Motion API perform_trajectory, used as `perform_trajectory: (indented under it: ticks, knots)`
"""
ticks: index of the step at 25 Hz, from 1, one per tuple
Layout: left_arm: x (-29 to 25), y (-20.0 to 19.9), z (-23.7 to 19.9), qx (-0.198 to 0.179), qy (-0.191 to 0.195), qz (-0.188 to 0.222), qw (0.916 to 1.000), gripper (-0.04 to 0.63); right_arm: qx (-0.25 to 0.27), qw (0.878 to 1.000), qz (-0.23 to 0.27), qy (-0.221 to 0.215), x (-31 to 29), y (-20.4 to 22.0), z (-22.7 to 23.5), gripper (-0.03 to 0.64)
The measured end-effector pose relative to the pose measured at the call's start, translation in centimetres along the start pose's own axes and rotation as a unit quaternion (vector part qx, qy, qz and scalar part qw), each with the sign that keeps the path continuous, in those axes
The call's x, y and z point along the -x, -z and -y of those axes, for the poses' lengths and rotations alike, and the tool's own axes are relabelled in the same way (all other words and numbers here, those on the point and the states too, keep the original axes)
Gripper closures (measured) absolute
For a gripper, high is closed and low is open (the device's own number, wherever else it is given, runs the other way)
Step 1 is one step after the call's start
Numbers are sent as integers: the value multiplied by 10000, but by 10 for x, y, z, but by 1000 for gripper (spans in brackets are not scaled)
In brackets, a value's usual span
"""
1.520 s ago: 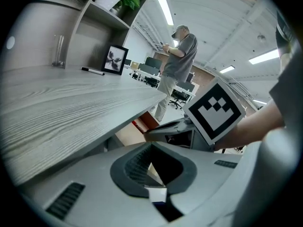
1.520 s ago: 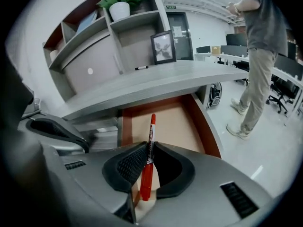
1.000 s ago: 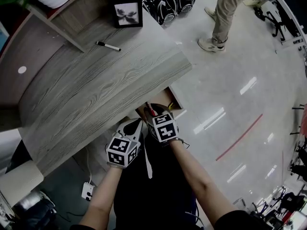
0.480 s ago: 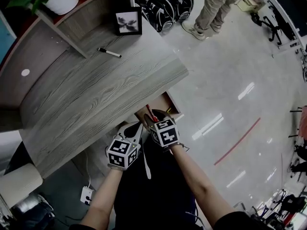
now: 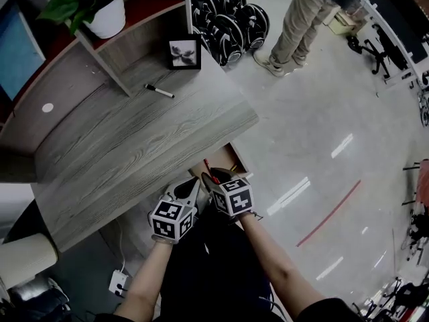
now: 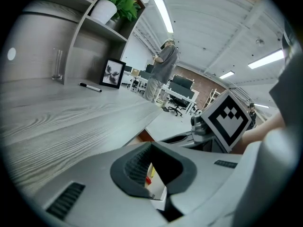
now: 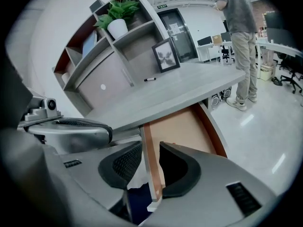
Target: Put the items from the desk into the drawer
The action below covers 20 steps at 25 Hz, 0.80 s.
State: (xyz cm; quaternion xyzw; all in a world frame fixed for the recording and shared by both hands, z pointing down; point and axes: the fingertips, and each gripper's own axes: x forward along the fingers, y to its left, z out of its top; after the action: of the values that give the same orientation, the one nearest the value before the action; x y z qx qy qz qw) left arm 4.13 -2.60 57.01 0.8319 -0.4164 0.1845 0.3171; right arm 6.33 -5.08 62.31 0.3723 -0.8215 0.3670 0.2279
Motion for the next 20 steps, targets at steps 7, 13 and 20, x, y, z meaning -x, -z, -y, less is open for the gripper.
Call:
perform_trajectory:
  ticks: [7,13,20]
  knots:
    - [10,-26,17,0,121,136,9998,595,-306,9974,591,-264,31,-44,-11,564]
    - [20,-65,26,-333,169,404,9985,595,-422,9899,1272,-464,68,-83,-24,623]
    - [34,-111,32,-523,132,900,9945,595,-400,9780,2000,-450,114,-115,-40,623]
